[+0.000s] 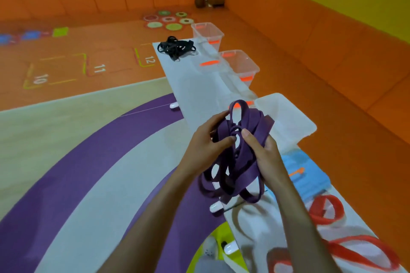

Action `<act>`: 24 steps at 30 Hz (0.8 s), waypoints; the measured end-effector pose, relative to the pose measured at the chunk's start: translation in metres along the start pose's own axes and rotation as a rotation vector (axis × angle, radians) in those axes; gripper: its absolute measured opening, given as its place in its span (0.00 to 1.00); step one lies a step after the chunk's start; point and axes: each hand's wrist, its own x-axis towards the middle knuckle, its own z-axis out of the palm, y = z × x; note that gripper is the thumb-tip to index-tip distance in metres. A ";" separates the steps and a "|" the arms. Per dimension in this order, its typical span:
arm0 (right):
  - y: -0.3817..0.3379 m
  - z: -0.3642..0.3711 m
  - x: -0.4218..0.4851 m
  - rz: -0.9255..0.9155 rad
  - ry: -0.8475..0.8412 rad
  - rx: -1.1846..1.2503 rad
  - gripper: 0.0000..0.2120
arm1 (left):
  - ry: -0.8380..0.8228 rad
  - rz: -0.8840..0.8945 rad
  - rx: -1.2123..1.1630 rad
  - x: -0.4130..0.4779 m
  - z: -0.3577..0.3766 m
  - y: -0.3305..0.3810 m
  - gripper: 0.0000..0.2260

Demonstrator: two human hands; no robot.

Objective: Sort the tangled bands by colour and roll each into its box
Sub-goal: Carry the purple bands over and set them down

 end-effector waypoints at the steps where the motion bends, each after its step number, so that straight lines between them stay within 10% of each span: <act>1: 0.000 0.006 0.018 0.005 -0.010 0.006 0.19 | 0.009 -0.013 0.004 0.016 -0.007 -0.002 0.28; 24: -0.026 0.166 0.415 -0.038 0.063 -0.110 0.07 | -0.102 -0.011 -0.097 0.404 -0.214 -0.072 0.28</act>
